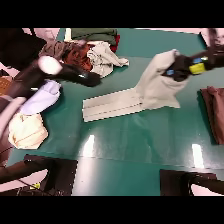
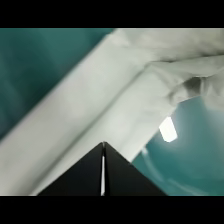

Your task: Fold the shirts.

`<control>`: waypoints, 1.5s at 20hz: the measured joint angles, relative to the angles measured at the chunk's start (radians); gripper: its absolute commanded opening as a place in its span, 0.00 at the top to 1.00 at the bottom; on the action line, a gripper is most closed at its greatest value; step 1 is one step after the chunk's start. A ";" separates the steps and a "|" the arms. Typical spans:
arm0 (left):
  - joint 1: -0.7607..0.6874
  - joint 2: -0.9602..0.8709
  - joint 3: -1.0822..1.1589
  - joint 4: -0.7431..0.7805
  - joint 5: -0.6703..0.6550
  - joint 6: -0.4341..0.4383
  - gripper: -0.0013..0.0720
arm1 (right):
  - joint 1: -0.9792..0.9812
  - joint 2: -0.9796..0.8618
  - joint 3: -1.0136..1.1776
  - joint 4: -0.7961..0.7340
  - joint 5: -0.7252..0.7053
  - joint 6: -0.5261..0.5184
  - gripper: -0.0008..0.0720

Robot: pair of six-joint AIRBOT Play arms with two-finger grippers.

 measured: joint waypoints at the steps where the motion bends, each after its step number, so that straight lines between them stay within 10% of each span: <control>1: 0.043 0.043 0.000 0.039 -0.040 -0.005 0.95 | 0.051 -0.035 0.039 0.000 -0.014 0.021 0.95; 19: 0.270 0.215 0.000 0.184 -0.236 -0.002 0.95 | 0.579 -0.549 0.194 0.060 -0.287 0.152 0.94; 20: 0.270 0.215 0.000 0.184 -0.237 0.000 0.95 | 0.591 -0.566 0.193 0.080 -0.319 0.152 0.84; 22: 0.270 0.215 0.000 0.184 -0.240 0.000 0.95 | 0.600 -0.587 0.192 0.134 -0.389 0.153 0.22; 23: 0.270 0.215 0.000 0.184 -0.243 0.002 0.95 | 0.600 -0.593 0.193 0.166 -0.424 0.152 0.08; 30: 0.270 0.215 0.000 0.209 -0.285 0.021 0.95 | 0.452 -0.528 0.251 0.275 -0.380 0.051 0.08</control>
